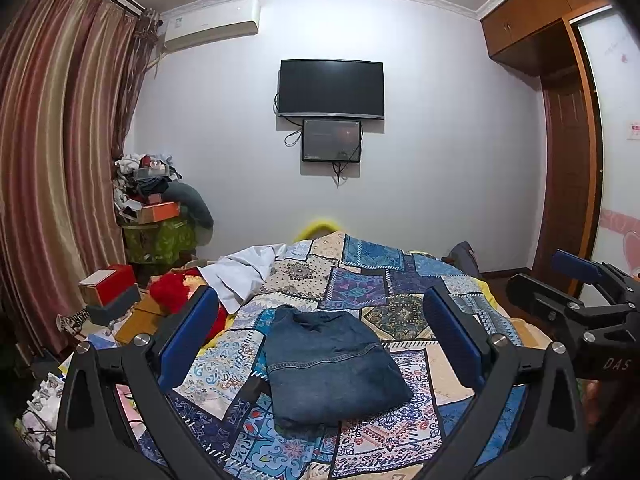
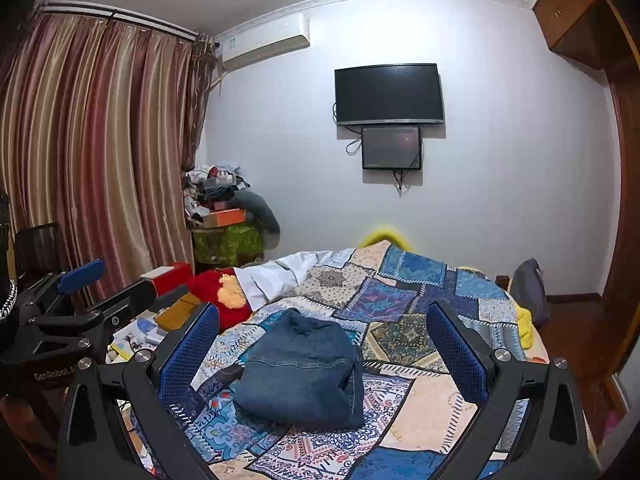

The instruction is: Fold large clothes

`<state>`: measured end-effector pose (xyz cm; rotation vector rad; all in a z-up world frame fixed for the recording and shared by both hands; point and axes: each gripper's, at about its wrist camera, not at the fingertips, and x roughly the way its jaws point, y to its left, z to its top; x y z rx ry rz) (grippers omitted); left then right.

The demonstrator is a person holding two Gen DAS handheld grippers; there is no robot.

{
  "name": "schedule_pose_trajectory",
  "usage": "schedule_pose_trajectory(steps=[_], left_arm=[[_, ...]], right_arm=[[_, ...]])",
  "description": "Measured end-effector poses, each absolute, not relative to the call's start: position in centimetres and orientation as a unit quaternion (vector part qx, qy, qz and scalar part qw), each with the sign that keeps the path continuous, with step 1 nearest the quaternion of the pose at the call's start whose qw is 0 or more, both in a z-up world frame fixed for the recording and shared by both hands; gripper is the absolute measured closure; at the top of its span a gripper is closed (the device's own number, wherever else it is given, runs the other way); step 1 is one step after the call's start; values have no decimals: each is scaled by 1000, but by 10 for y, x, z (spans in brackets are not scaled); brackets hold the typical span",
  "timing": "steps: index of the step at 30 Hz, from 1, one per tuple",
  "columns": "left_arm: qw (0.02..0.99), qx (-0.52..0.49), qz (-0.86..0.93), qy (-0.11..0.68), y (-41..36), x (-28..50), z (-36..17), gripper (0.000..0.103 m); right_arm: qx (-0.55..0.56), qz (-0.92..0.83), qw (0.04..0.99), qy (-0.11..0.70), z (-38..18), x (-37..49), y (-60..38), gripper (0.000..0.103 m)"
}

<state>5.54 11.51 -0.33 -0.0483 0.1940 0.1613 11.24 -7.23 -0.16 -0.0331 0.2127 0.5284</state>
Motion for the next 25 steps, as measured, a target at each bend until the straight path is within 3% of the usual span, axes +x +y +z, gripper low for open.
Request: schedule_pose_trajectory(steps=[25], left_arm=[[992,-37,53,105,121,57,-5,0]], right_arm=[[-11,258,960,108,-1,110,-71,0]])
